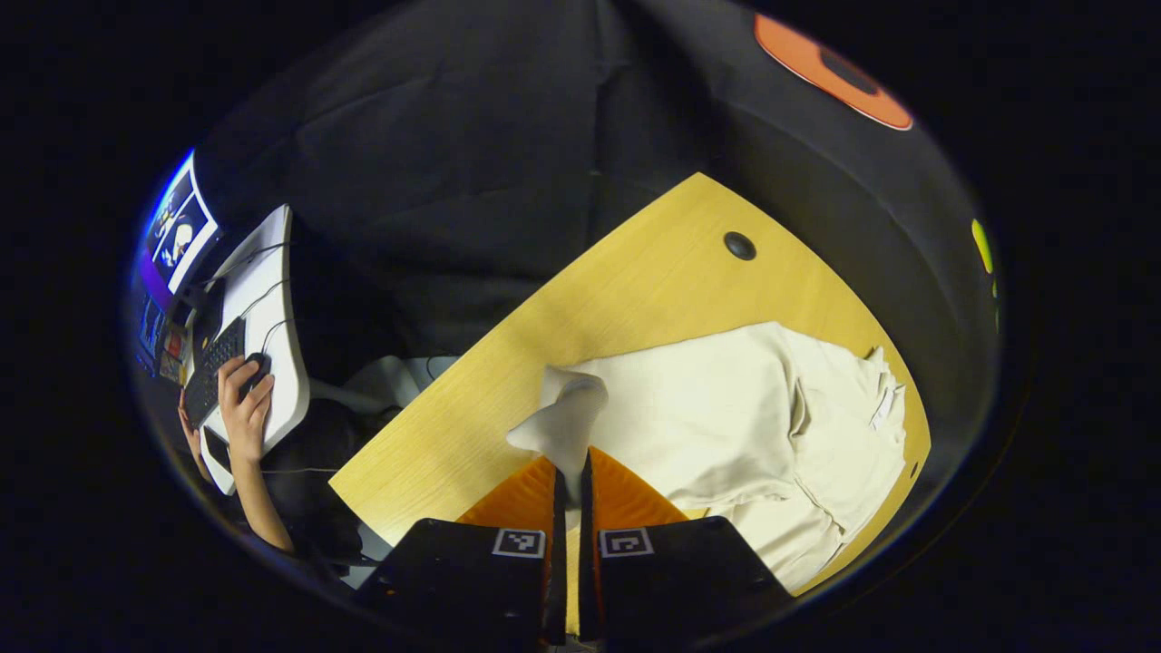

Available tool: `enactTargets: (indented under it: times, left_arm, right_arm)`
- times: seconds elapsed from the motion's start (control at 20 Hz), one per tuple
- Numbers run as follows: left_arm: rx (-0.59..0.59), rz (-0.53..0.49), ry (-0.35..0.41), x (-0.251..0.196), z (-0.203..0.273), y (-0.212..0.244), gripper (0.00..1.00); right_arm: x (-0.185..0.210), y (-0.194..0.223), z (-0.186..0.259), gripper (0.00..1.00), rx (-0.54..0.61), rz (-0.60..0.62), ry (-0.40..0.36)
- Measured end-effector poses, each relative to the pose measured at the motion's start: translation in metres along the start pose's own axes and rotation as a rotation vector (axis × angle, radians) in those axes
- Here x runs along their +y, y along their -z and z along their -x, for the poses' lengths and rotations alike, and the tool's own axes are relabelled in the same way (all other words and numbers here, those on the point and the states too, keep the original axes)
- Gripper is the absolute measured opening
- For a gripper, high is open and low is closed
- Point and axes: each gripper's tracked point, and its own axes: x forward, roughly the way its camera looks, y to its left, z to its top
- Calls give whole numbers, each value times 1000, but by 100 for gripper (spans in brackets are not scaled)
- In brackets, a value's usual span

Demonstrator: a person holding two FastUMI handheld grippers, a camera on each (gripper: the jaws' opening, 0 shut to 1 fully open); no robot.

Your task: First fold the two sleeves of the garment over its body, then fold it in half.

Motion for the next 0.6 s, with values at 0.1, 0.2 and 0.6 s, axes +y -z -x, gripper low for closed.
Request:
enactTargets:
  times: [0.1,0.2,0.6]
  left_arm:
    - [-7,-37,24,-31,2,-2,8]
    - [-5,-58,54,-64,6,0,8]
    - [8,-177,136,-182,9,20,8]
  right_arm:
    - [-8,2,-1,94,6,2,8]
    - [-21,4,0,94,10,-7,25]
    - [-53,13,-1,94,25,-20,76]
